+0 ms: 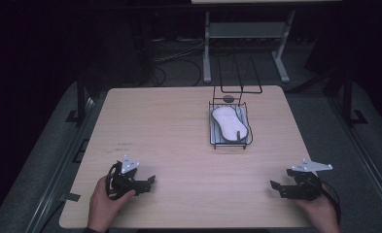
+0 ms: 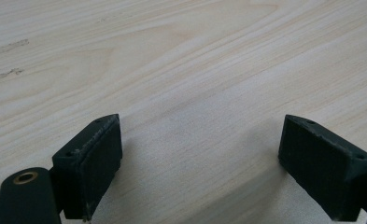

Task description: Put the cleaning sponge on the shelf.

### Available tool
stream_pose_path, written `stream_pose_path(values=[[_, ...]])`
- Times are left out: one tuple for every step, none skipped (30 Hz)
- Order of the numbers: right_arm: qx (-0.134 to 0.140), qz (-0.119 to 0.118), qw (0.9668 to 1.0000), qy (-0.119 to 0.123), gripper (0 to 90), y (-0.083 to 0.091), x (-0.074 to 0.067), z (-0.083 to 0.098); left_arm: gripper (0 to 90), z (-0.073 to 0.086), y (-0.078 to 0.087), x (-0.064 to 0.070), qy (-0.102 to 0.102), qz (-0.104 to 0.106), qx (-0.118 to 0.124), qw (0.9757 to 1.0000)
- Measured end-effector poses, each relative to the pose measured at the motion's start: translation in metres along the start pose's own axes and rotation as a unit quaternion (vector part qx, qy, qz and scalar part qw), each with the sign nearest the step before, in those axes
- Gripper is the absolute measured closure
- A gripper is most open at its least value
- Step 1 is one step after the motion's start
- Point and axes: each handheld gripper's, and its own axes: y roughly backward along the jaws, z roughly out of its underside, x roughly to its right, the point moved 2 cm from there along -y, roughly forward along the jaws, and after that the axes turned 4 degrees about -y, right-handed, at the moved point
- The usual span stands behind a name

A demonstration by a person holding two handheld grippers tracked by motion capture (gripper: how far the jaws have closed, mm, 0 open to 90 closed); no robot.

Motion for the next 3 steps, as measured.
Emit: stream_pose_path(values=[[-0.001, 0.002, 1.0000, 0.001, 18.6, -0.0002, -0.0004, 0.0011, 12.7, 0.0000, 0.0000, 0.0000, 0.000, 0.000, 0.000, 1.0000], [-0.001, 0.002, 1.0000, 0.001, 18.6, -0.0002, -0.0004, 0.0011, 12.7, 0.0000, 0.0000, 0.0000, 0.000, 0.000, 0.000, 1.0000], [-0.003, 0.008, 1.0000, 0.001, 17.0, -0.0007, -0.0011, 0.0030, 12.7, 0.0000, 0.0000, 0.0000, 0.000, 0.000, 0.000, 1.0000]])
